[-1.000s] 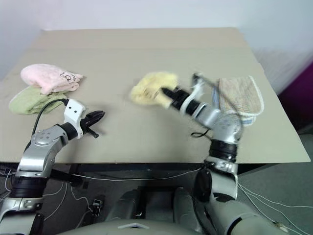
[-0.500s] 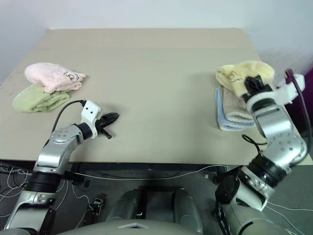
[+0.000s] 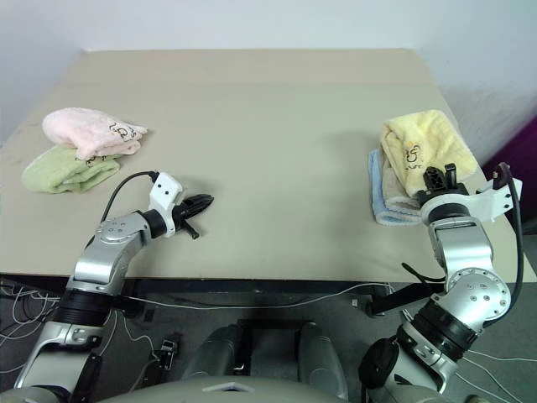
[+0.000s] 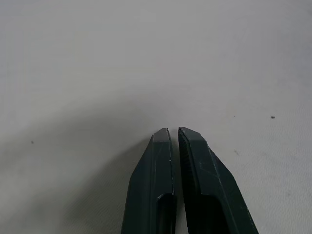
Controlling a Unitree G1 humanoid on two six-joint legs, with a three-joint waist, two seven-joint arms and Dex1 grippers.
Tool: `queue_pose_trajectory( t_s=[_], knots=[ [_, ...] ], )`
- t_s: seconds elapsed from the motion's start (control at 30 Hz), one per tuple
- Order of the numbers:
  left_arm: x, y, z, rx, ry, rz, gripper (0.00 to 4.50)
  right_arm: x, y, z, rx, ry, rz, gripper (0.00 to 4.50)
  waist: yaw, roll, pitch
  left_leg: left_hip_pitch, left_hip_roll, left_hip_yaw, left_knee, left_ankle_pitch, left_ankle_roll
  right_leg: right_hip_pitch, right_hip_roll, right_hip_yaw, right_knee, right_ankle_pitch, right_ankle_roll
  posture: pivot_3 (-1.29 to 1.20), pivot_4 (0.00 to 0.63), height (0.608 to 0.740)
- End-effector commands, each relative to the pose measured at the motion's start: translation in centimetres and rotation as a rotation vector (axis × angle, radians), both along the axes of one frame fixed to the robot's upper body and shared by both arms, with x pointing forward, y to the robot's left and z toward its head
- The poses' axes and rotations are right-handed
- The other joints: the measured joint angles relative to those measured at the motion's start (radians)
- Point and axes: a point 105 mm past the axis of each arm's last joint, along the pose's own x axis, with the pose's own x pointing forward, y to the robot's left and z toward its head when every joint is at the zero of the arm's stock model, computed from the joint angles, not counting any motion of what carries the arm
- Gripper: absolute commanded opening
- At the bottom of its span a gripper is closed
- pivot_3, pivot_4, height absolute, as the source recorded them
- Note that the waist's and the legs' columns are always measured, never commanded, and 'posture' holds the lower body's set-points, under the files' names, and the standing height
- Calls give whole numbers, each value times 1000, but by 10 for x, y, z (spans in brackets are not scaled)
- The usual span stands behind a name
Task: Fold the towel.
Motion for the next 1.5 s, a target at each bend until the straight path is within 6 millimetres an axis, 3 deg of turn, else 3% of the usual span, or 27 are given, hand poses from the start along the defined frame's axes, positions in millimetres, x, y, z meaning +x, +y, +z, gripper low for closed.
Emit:
queue_pose_trajectory(
  t_s=[0.03,0.27,0.4,0.67,0.77,0.87,0.97,1.07,1.13,1.3,1.5],
  knots=[
    [2,-6,9,6,-40,-23,296,-4,0,13,25,-58,-13,772,0,0,0,0,0,0,0,0,0,0,0,0,0,0,0,0,150,740],
    [2,-5,8,8,-35,-24,296,-5,-2,19,31,-92,-23,3150,0,0,0,0,0,0,0,0,0,0,0,0,0,0,0,0,150,740],
    [2,-5,7,14,-31,-30,296,-11,-4,35,28,-173,-32,4478,0,0,0,0,0,0,0,0,0,0,0,0,0,0,0,0,150,740],
    [3,-6,7,17,-29,-37,296,-31,-31,33,21,-178,-172,4478,2,0,0,0,0,0,1,0,0,1,0,0,0,0,0,0,150,740],
    [6,-7,7,14,-34,-33,296,-36,-45,46,-14,-222,-207,4478,2,0,0,0,0,0,1,0,0,1,0,0,0,0,0,0,150,740],
    [10,-4,9,12,-47,-14,296,-31,-40,58,-129,-228,-158,4478,2,0,0,0,0,0,1,0,0,1,0,0,0,0,0,0,150,740],
    [16,4,13,4,-69,36,296,-17,-7,74,-535,-195,-9,4478,0,0,0,1,0,0,1,0,0,1,1,0,0,0,0,0,150,740],
    [19,13,15,-1,-83,75,296,-5,46,69,-820,-201,221,4478,-3,0,0,1,0,0,2,0,0,1,2,0,0,0,0,0,150,740],
    [19,18,18,-3,-95,95,296,0,76,54,-908,-211,366,4478,-2,0,0,1,2,0,2,0,0,2,2,-1,0,0,0,0,150,740],
    [12,33,23,-3,-116,111,296,13,126,20,-1055,-224,572,4478,5,-1,0,0,0,0,4,0,1,2,1,-1,-1,0,0,0,150,740],
    [-6,49,30,-61,-123,107,296,24,163,-27,-1103,-222,736,4478,4,-1,0,0,0,-1,4,-1,1,2,0,-2,-1,0,0,0,150,740]
  ],
)
